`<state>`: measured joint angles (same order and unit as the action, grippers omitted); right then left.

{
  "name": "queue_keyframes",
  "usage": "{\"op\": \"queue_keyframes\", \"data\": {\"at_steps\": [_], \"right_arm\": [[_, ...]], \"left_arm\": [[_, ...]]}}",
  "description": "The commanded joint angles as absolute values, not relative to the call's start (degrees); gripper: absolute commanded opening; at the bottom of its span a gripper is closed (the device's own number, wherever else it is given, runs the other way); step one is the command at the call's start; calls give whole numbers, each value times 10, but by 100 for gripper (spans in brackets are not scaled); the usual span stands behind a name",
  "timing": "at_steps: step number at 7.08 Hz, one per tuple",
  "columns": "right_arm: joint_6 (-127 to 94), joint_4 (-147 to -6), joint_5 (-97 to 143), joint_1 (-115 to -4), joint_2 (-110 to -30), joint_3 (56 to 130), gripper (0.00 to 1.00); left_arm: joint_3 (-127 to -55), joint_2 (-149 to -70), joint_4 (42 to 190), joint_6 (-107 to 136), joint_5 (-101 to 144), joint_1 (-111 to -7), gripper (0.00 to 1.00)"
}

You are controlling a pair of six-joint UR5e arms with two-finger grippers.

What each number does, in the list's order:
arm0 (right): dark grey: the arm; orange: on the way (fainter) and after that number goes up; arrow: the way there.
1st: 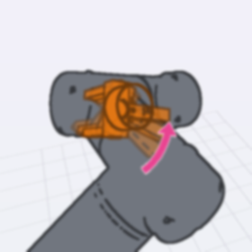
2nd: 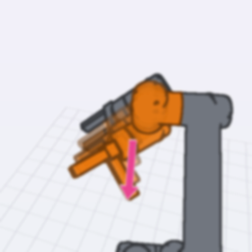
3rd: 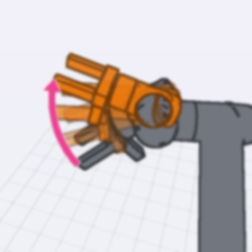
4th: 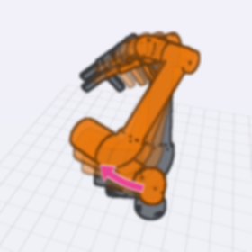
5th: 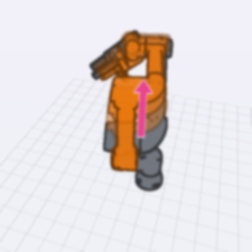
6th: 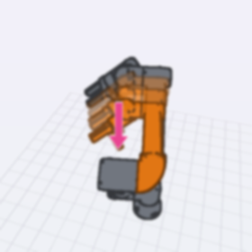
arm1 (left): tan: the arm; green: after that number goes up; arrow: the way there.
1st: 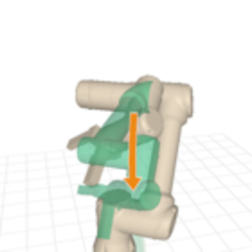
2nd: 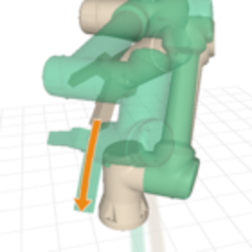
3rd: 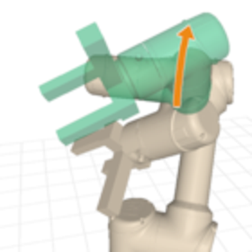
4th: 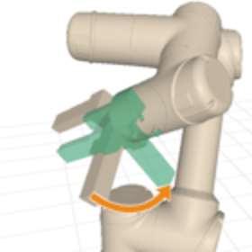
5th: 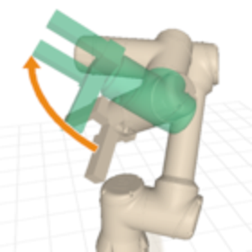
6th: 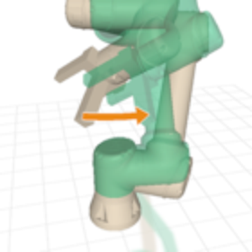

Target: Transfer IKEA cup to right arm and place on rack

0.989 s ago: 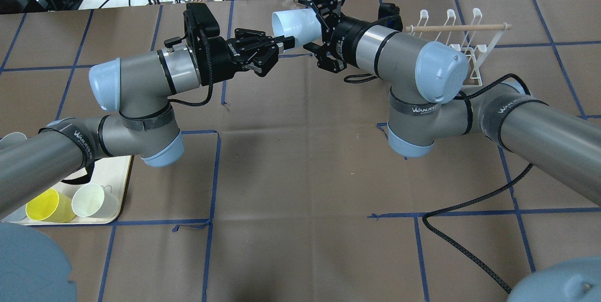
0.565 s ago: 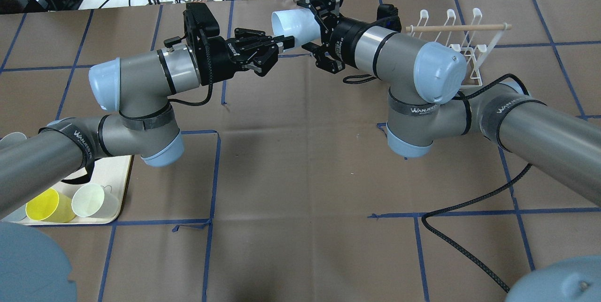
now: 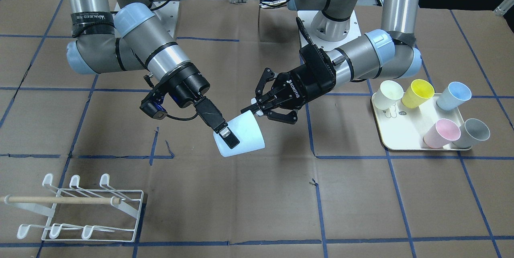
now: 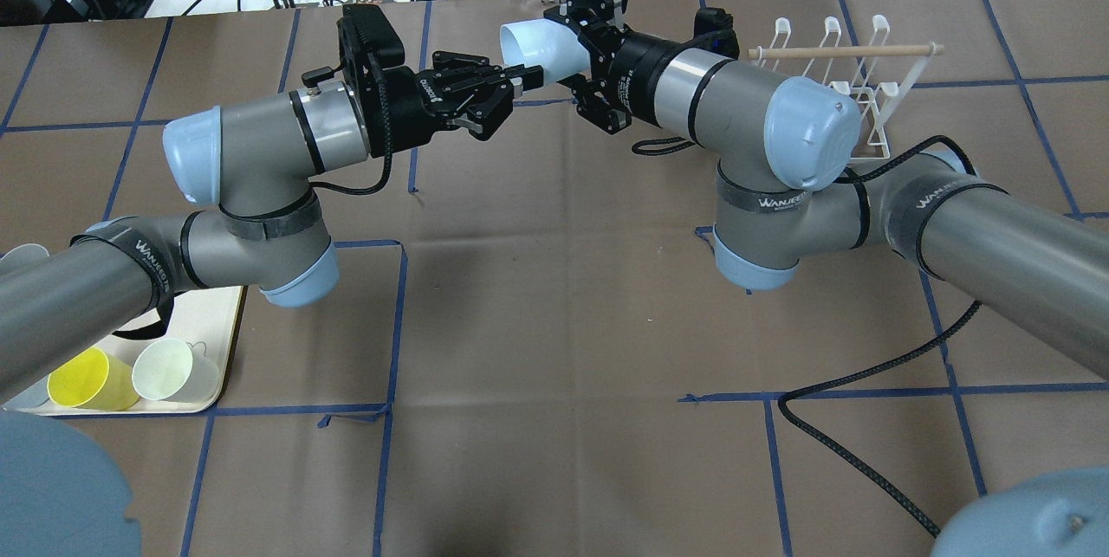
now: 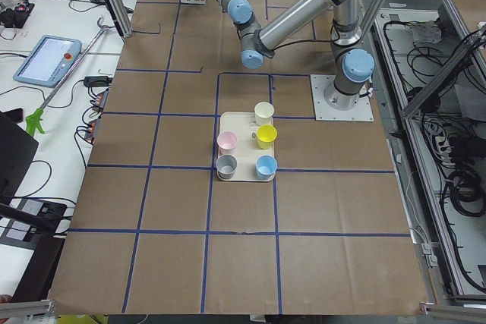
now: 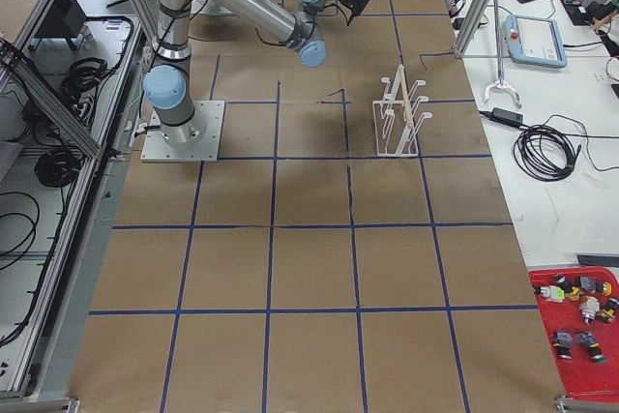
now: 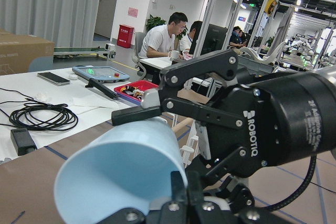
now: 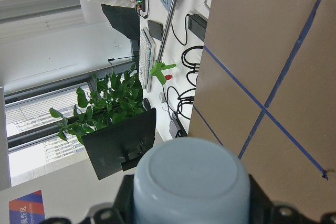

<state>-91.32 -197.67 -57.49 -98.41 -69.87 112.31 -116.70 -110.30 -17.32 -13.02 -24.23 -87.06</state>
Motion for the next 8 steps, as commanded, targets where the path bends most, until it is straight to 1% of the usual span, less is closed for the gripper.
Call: {"op": "queue_keyframes", "data": {"at_steps": [1,2,3,4,5,7,8], "right_arm": [[-913,-1977,-574,-984,-700,1123,54],[-913,-1977,-574,-984,-700,1123,54],[-913,-1977,-574,-984,-700,1123,54],[-913,-1977,-574,-984,-700,1123,54],[-913,-1977,-574,-984,-700,1123,54],[-909,-1978,-576,-984,-699,1120,54],[-907,-1978,-577,-978,-699,1118,54]], "left_arm": [[-1161,-1103,-173,-115,-243,-870,48],[-1161,-1104,-173,-114,-246,-870,67],[-1161,-1103,-173,-109,-246,-871,77],[-1161,-1100,-174,-99,-245,-870,90],[-1165,-1086,-174,-85,-244,-869,98],[-1173,-1071,-174,-72,-241,-827,98],[-1182,-1070,-174,-73,-236,-783,98]]}}
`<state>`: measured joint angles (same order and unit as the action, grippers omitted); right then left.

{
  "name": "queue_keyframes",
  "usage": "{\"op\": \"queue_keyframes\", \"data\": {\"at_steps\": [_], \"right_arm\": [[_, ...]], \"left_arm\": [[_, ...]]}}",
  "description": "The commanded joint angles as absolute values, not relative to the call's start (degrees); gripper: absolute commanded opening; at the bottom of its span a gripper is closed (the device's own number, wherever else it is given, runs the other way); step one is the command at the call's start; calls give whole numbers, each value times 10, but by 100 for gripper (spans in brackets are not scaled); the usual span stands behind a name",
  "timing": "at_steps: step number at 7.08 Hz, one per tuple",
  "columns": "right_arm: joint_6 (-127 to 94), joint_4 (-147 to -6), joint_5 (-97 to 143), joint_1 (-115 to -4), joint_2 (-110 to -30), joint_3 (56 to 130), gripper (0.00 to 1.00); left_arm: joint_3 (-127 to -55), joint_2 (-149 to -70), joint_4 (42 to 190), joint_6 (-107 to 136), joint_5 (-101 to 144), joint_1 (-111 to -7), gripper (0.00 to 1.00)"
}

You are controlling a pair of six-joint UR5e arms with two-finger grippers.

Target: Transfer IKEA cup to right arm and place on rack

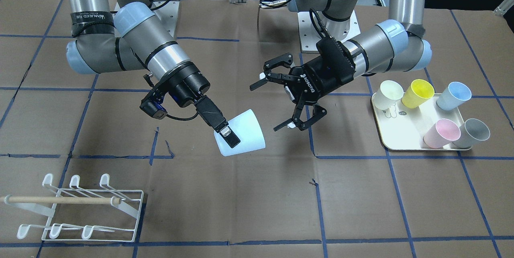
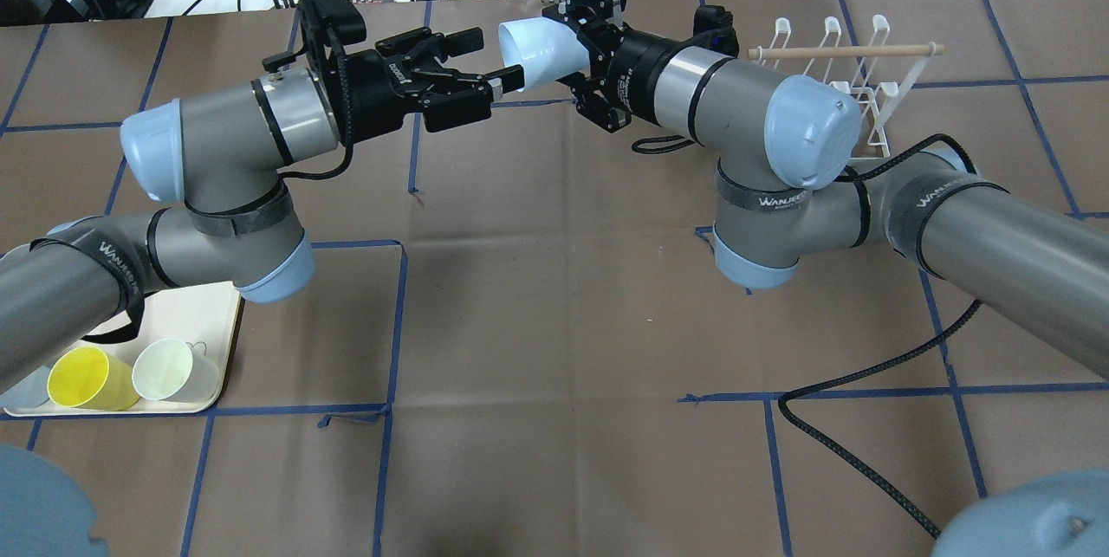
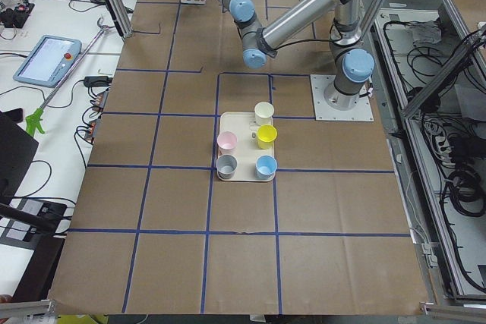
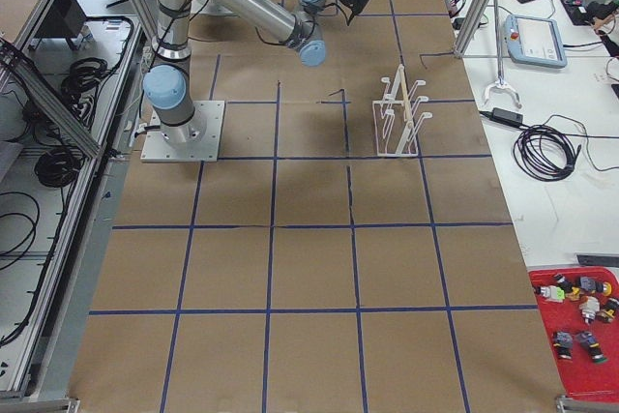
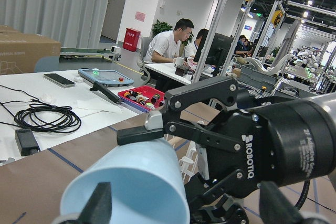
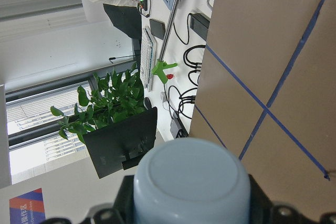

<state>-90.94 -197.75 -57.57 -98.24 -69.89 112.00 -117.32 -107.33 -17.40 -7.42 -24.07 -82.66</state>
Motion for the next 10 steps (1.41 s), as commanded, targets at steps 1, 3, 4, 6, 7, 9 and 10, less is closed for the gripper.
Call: {"op": "queue_keyframes", "data": {"at_steps": [1,3,4,6,7,9,10], "right_arm": [[-887,-1978,-576,-970,-698,1115,50],[-784,-1978,-578,-938,-699,1116,44],[-680,-1977,-584,-920,-699,1117,44],[-497,-1979,-596,-875,-698,1117,41],[-377,-1980,-596,-848,-697,1118,39],[-262,-2069,-664,-835,-674,1117,39],[-245,-2120,-706,-831,-649,1114,39]], "left_arm": [[-1186,-1070,-172,-72,-236,-753,98],[-1184,-1068,-160,-69,-276,-727,98],[-1182,-1051,-89,-69,-346,-730,98],[-1159,-984,116,-69,-504,-767,98],[-1140,-977,193,-68,-618,-801,98],[-1053,-970,423,-43,-762,-860,99],[-992,-971,555,-27,-813,-887,99]]}}
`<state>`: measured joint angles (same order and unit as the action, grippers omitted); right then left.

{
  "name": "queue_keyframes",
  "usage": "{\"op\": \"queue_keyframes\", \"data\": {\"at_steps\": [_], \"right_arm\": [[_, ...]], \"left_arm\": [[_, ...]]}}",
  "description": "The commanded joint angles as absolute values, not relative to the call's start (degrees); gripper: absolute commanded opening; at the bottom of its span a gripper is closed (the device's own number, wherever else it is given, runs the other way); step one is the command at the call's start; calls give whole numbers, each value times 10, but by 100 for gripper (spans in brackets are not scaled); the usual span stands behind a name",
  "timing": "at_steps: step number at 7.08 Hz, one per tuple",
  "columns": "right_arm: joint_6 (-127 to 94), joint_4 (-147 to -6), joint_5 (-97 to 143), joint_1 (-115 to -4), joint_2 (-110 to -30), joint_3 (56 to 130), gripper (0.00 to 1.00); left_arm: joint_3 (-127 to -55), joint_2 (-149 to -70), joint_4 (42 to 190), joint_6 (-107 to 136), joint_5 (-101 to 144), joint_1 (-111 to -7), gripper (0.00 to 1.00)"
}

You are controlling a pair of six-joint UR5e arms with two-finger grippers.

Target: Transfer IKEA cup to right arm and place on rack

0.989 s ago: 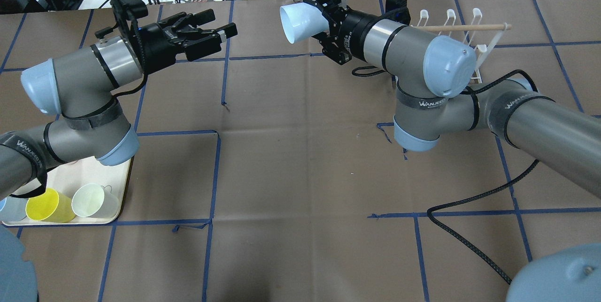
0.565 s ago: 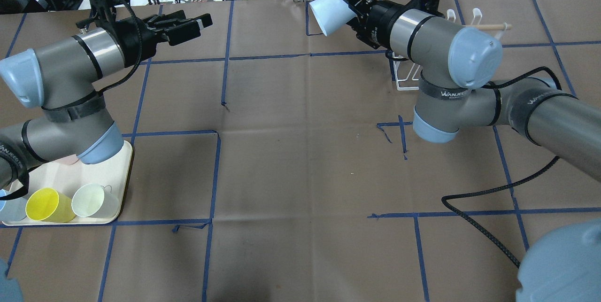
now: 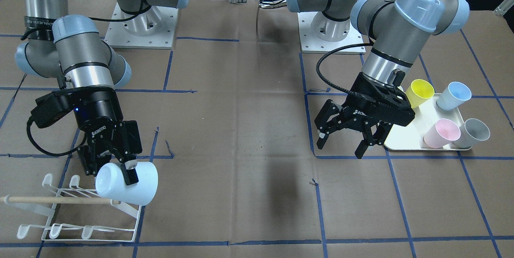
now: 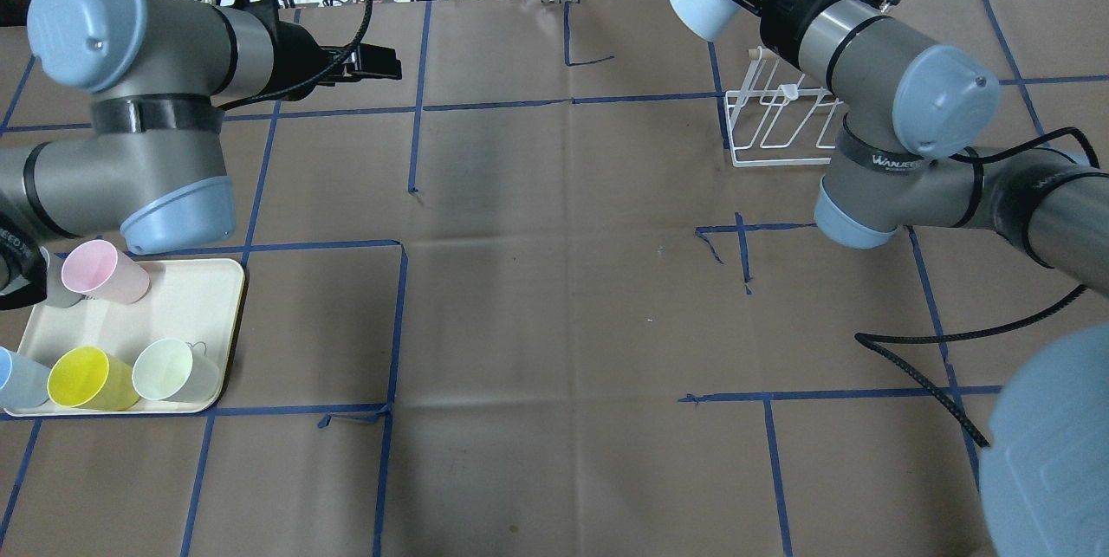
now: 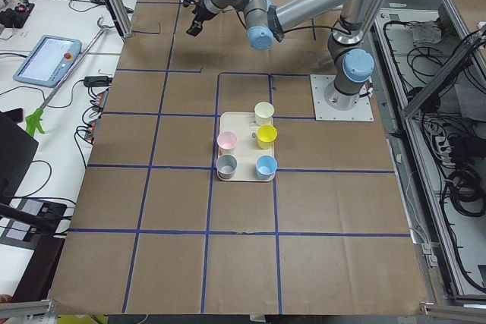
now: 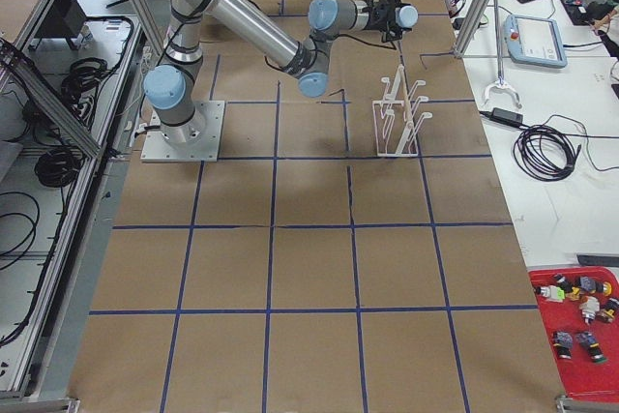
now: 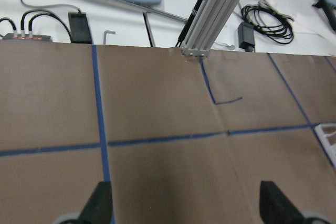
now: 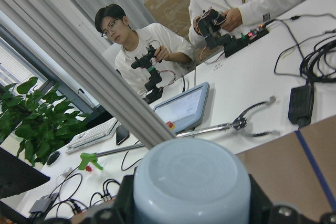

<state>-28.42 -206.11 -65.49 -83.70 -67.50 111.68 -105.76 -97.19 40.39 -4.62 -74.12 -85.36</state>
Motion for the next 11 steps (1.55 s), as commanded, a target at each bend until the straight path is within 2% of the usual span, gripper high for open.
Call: {"op": "queue_keyframes", "data": {"at_steps": [1,3,4,7,9,11], "right_arm": [[-208,-2127,-715,-815,-636,1104,38],[-85,-2104,-716,-799,-623,1086,34],[-18,-2088,-716,-790,-621,1084,34],[16,-2079,-732,-791,-583,1036,34],[16,-2080,-732,-791,-562,1034,34],[15,-2080,-728,-793,-555,1040,35]], "left_arm": [[-931,-969,694,-26,-839,-896,99],[-846,-949,897,-27,-890,-896,99],[-837,-941,924,-31,-899,-896,99],[-852,-936,925,-30,-902,-896,99],[-874,-926,922,-33,-900,-887,99],[-944,-880,918,-73,-899,-845,99]]}}
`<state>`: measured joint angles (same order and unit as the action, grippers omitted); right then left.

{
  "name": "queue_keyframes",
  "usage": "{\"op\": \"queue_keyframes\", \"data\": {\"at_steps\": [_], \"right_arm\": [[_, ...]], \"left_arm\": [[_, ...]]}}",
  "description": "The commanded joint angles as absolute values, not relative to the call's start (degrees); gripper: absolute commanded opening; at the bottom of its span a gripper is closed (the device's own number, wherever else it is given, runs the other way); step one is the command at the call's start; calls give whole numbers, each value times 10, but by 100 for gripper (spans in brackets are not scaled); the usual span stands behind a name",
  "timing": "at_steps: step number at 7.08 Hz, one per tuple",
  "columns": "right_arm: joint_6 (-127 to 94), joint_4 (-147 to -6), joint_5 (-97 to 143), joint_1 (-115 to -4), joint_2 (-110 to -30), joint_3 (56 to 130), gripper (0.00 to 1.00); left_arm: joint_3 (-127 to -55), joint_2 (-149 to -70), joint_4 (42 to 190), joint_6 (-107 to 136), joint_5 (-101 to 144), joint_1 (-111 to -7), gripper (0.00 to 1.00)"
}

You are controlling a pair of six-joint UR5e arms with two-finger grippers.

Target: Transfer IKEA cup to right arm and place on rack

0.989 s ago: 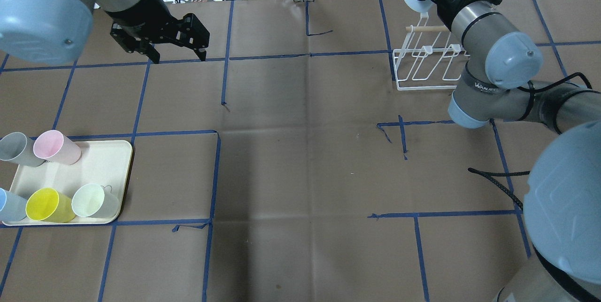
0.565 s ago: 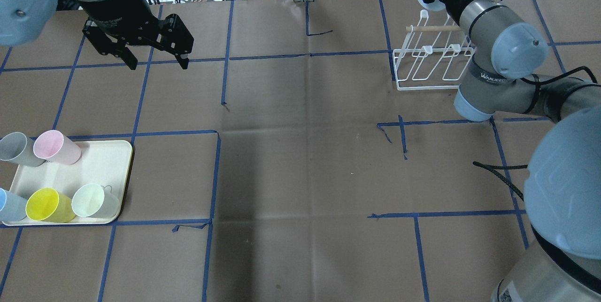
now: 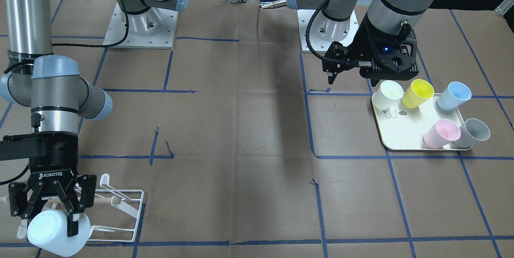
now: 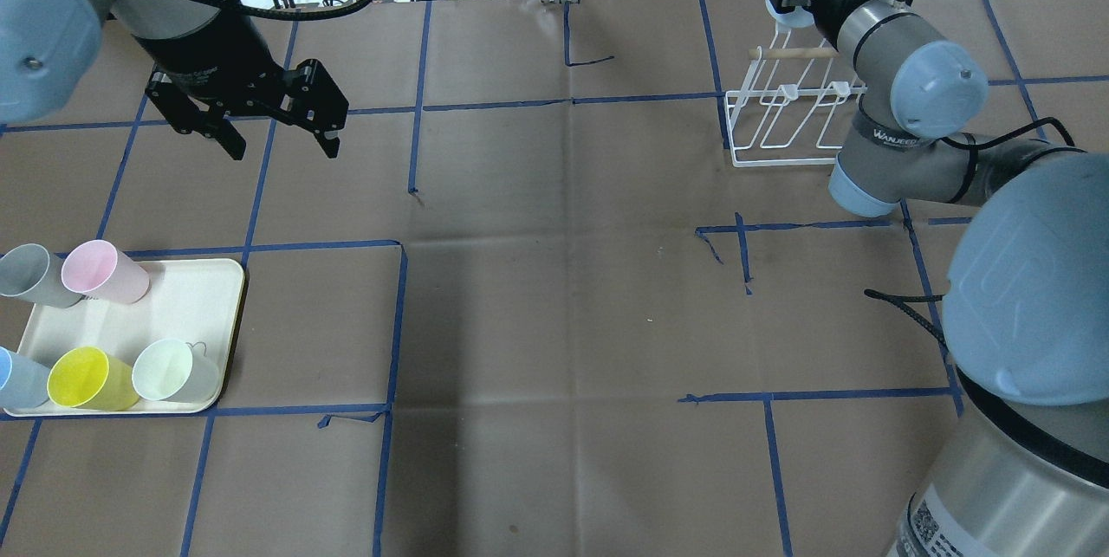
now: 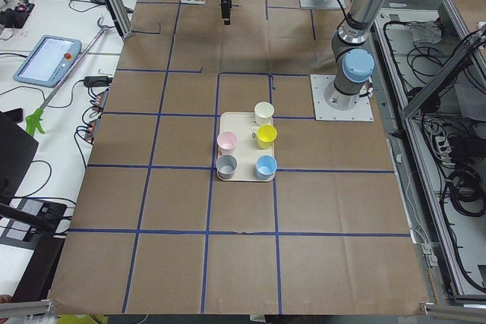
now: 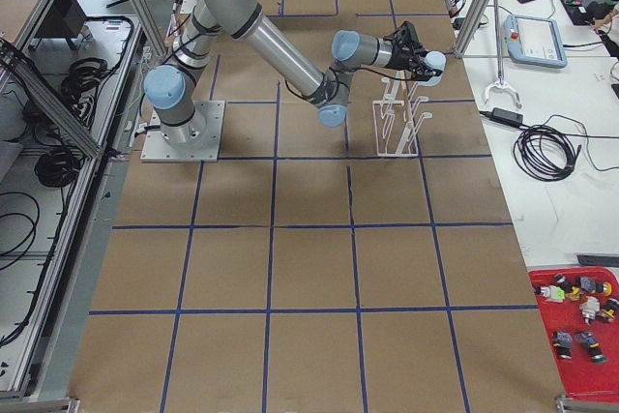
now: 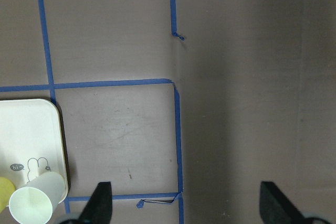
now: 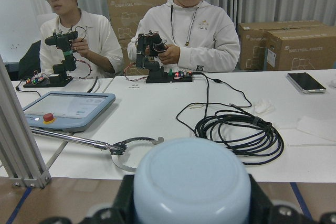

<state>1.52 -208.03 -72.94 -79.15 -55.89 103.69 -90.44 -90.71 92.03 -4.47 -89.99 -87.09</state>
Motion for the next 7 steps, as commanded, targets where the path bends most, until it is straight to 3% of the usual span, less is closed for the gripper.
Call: {"op": "queue_keyframes", "data": {"at_steps": [1,2,3,4,7], "right_arm": [[15,-2080,-729,-794,-554,1041,35],[13,-2080,-729,-794,-553,1042,38],[11,-2080,-725,-794,-548,1042,63],[4,-2080,-725,-795,-545,1042,99],[7,-2079,-725,-795,-548,1041,100]], "left_arm": [[-987,-853,910,-118,-898,-799,99],[-1028,-833,904,-149,-898,-749,99],[-1063,-814,887,-195,-900,-704,98],[-1097,-791,884,-235,-910,-657,97],[-1154,-773,830,-318,-944,-570,97]]}}
